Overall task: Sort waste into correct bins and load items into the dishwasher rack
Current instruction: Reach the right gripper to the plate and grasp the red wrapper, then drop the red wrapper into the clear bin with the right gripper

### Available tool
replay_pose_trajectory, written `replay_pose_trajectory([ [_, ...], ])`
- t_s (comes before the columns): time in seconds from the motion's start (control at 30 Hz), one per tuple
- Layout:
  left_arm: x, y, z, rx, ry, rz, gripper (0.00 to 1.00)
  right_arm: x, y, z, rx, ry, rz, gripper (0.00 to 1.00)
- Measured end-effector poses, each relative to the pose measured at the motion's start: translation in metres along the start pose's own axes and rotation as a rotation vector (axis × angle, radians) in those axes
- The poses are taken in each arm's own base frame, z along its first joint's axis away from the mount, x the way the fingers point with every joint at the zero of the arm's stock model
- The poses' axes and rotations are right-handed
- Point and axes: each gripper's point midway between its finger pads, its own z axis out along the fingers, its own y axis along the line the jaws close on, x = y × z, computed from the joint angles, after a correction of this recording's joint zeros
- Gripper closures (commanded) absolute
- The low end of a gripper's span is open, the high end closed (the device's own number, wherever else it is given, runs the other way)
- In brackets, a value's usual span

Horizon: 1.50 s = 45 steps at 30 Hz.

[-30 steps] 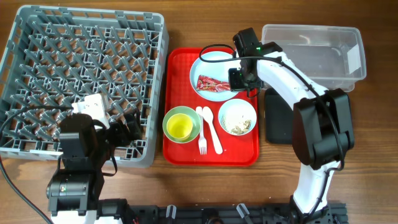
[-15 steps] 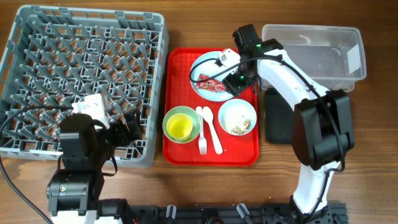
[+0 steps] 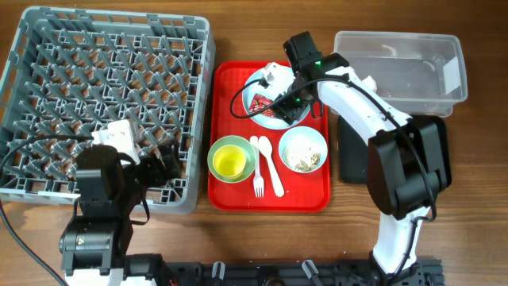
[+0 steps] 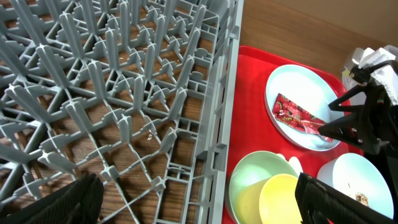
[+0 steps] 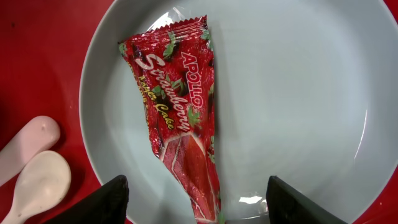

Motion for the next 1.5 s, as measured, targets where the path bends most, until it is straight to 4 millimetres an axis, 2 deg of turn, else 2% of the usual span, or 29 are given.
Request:
replay_pose_trajectory([
  [0.2, 0.000, 0.000, 0.000, 0.000, 0.000, 0.000, 0.00, 0.013, 0.003, 0.026, -0.036, 0.052, 0.012, 0.28],
  [0.27, 0.000, 0.000, 0.000, 0.000, 0.000, 0.000, 0.00, 0.013, 0.003, 0.028, -0.035, 0.050, 0.016, 0.29],
  [0.3, 0.000, 0.000, 0.000, 0.000, 0.000, 0.000, 0.00, 0.012, 0.002, 0.028, -0.034, 0.048, 0.016, 0.34],
  [0.4, 0.000, 0.000, 0.000, 0.000, 0.000, 0.000, 0.00, 0.012, 0.002, 0.028, -0.034, 0.047, 0.021, 0.66],
  [0.43, 0.000, 0.000, 0.000, 0.000, 0.000, 0.000, 0.00, 0.012, 0.002, 0.028, -0.035, 0.046, 0.032, 0.73],
  [0.5, 0.000, 0.000, 0.000, 0.000, 0.000, 0.000, 0.00, 0.012, 0.003, 0.028, -0.036, 0.046, 0.050, 0.94],
  [0.83, 0.000, 0.000, 0.000, 0.000, 0.000, 0.000, 0.00, 0.023, -0.006, 0.023, 0.034, 0.103, 0.279, 0.96],
  [0.9, 0.000, 0.000, 0.000, 0.000, 0.000, 0.000, 0.00, 0.013, -0.019, -0.001, 0.115, 0.058, 0.347, 0.96],
  [0.97, 0.000, 0.000, 0.000, 0.000, 0.000, 0.000, 0.00, -0.006, -0.037, -0.045, 0.210, -0.059, 0.440, 0.96],
  [1.03, 0.000, 0.000, 0.000, 0.000, 0.000, 0.000, 0.00, -0.020, -0.066, -0.114, 0.310, -0.233, 0.606, 0.96],
  [1.07, 0.000, 0.000, 0.000, 0.000, 0.000, 0.000, 0.00, -0.017, -0.078, -0.138, 0.336, -0.290, 0.698, 0.96],
  [1.1, 0.000, 0.000, 0.000, 0.000, 0.000, 0.000, 0.00, -0.003, -0.098, -0.167, 0.372, -0.350, 0.850, 0.96],
  [1.13, 0.000, 0.000, 0.000, 0.000, 0.000, 0.000, 0.00, 0.014, -0.111, -0.179, 0.385, -0.365, 0.981, 0.96],
  [1.2, 0.000, 0.000, 0.000, 0.000, 0.000, 0.000, 0.00, 0.069, -0.142, -0.189, 0.418, -0.367, 1.349, 0.96],
  [1.27, 0.000, 0.000, 0.000, 0.000, 0.000, 0.000, 0.00, 0.098, -0.159, -0.190, 0.434, -0.387, 1.574, 0.96],
  [1.37, 0.000, 0.000, 0.000, 0.000, 0.000, 0.000, 0.00, 0.123, -0.169, -0.191, 0.450, -0.436, 1.846, 0.96],
  [1.5, 0.000, 0.000, 0.000, 0.000, 0.000, 0.000, 0.00, 0.140, -0.160, -0.169, 0.438, -0.437, 2.097, 0.96],
])
